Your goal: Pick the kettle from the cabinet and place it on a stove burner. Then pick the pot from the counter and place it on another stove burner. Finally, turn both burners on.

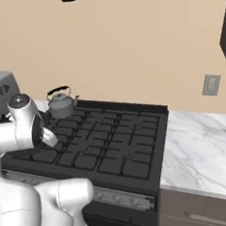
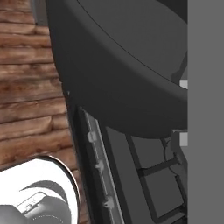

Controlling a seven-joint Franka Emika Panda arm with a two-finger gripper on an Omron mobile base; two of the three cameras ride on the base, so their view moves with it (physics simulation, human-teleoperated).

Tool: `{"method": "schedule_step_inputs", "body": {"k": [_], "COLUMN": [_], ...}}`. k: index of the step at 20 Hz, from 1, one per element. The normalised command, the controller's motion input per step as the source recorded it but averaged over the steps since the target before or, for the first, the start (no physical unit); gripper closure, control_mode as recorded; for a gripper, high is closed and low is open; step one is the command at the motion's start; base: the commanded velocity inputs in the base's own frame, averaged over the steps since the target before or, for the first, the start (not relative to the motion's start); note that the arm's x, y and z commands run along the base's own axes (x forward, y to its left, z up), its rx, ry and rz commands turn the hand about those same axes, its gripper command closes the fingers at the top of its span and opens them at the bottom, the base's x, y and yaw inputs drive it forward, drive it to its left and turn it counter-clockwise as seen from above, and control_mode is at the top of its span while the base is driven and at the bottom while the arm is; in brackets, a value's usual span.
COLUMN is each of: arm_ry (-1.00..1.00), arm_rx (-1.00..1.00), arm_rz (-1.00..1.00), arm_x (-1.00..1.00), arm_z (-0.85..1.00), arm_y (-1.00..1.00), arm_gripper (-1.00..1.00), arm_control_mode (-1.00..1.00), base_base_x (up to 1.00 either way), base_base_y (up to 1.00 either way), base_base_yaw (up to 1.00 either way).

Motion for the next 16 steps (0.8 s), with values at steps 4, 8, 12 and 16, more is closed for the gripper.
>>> {"method": "schedule_step_inputs", "body": {"k": [4,8,12,16], "arm_ry": [0.03,0.05,0.04,0.03], "arm_rx": [-0.01,-0.02,-0.03,-0.02], "arm_rz": [0.01,0.01,0.02,0.02], "arm_x": [0.37,0.40,0.37,0.36], "arm_z": [-0.12,-0.15,-0.23,-0.30], "arm_y": [0.22,0.21,0.14,0.12], "arm_gripper": [1.00,1.00,1.00,1.00], "arm_control_mode": [-1.00,-1.00,-1.00,-1.00], "base_base_x": [0.00,0.00,0.00,0.00], "base_base_y": [0.00,0.00,0.00,0.00], "base_base_yaw": [0.00,0.00,0.00,0.00]}}
